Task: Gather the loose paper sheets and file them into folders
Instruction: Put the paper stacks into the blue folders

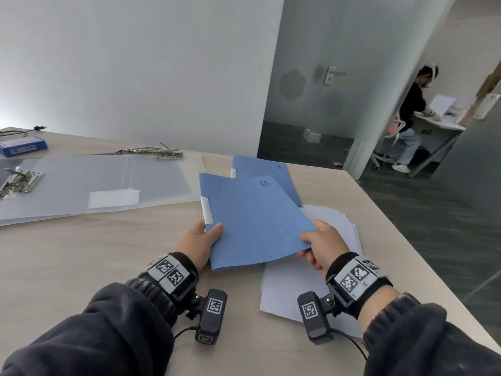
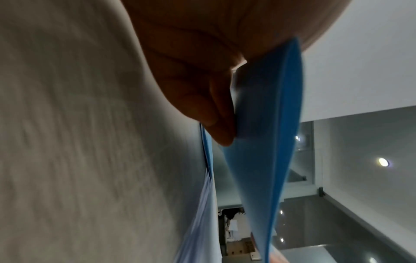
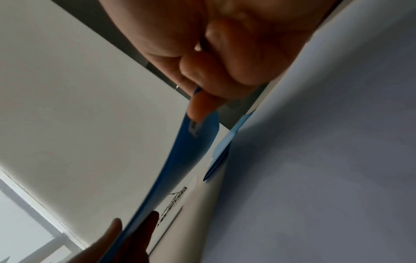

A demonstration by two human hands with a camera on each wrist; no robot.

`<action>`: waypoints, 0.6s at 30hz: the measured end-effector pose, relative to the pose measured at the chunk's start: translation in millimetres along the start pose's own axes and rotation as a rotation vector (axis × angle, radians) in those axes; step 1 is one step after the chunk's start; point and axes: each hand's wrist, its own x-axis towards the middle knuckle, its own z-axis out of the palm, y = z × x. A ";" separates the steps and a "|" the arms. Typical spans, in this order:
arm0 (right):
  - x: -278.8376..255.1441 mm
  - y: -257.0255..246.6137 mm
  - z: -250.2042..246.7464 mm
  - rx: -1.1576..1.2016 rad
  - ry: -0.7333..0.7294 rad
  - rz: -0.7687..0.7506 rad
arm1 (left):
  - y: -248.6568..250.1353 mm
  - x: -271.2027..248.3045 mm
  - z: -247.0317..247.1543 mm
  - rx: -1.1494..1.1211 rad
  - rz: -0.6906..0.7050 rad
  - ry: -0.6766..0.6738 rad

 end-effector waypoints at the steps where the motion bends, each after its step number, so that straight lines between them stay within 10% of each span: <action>1: 5.3 -1.8 -0.8 0.053 0.003 0.013 | 0.3 2.9 1.1 -0.009 0.009 -0.011; 9: 65.5 -17.6 1.8 0.519 0.090 0.060 | 2.6 20.2 1.7 -0.173 -0.073 -0.053; 18: 152.8 -43.5 31.8 0.450 0.171 0.078 | -7.2 26.2 1.6 -0.088 -0.048 -0.157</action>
